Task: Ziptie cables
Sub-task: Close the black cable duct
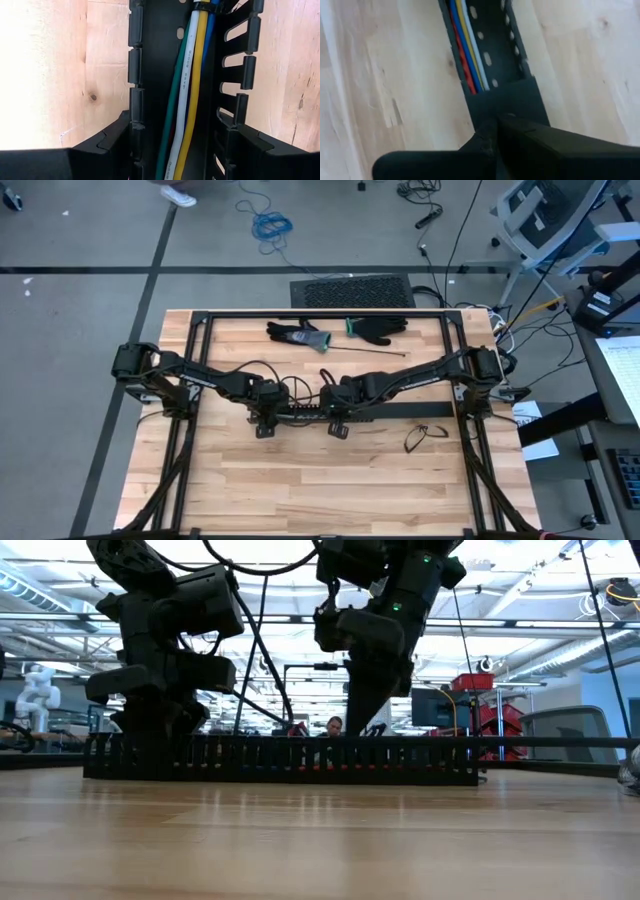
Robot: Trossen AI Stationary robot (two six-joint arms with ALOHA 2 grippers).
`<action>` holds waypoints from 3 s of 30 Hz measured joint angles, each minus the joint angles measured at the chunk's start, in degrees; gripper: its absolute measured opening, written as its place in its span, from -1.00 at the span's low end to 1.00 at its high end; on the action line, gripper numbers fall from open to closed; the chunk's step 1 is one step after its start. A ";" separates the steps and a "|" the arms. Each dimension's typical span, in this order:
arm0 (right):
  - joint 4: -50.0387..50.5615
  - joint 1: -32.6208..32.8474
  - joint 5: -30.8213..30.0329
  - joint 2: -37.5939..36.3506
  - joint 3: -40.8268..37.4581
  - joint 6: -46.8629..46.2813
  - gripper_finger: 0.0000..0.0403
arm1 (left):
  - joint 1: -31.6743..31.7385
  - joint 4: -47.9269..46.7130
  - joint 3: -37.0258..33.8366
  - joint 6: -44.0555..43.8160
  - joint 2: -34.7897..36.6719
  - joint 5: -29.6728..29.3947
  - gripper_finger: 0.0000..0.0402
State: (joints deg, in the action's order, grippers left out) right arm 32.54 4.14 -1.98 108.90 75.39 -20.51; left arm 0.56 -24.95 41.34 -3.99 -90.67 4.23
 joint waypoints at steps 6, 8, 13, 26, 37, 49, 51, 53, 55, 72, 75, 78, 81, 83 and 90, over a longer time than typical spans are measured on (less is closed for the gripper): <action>-1.58 -0.25 0.85 0.16 0.03 -0.46 -1.00 | 0.00 0.10 -0.02 0.11 0.00 -0.02 0.18; -1.65 -0.39 0.98 0.18 0.03 -0.45 -1.00 | 0.04 0.13 -0.02 0.17 0.00 0.00 0.18; -0.82 -0.73 0.90 -0.75 -0.02 -0.86 -1.00 | 0.04 0.26 -0.02 0.17 0.00 0.00 0.18; 3.07 -1.18 -4.02 -9.27 -0.08 0.12 -1.00 | 0.22 0.65 0.10 2.82 0.01 0.65 0.23; 3.63 -1.04 -4.17 -9.68 -0.06 4.74 -1.00 | 0.26 -7.13 5.46 2.96 -0.22 3.45 0.73; 9.43 -1.18 -4.40 -12.13 -0.03 9.03 -1.00 | 0.66 -5.74 12.76 4.55 1.96 -0.05 0.78; 10.64 -1.18 -5.55 -13.88 -0.03 9.19 -1.00 | 0.68 0.07 12.81 4.04 2.54 3.05 0.78; 12.55 -1.18 -7.99 -16.29 -0.03 9.14 -1.00 | 0.70 8.70 12.63 1.46 2.53 6.44 0.78; 15.24 -1.42 -10.80 -19.36 -0.02 8.03 -1.00 | 0.39 12.70 11.84 -0.09 2.51 7.80 0.78; 25.25 -1.79 -23.78 -36.52 0.05 -5.93 -1.00 | -0.11 28.97 4.71 4.56 -4.10 1.38 0.78; 25.08 -1.79 -23.80 -36.14 0.05 -5.45 -1.00 | -0.15 31.47 4.70 3.43 -4.88 -0.01 0.78; 25.09 -1.79 -23.76 -35.87 0.05 -5.22 -1.00 | -0.17 32.33 4.72 3.25 -4.83 -1.55 0.78; 25.07 -1.79 -23.81 -35.77 0.05 -5.18 -1.00 | -0.17 32.80 4.72 4.35 -5.02 -3.00 0.78; 25.01 -1.79 -23.78 -35.62 0.05 -4.84 -1.00 | -0.17 34.95 4.83 4.33 -6.25 -3.26 0.78; 24.63 -1.79 -23.80 -35.53 0.05 -4.55 -1.00 | -0.17 37.29 4.74 2.41 -9.53 -3.17 0.78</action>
State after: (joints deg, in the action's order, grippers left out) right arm 57.17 2.35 -25.78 73.36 75.44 -25.06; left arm 0.39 12.35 46.09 -1.58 -100.20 1.06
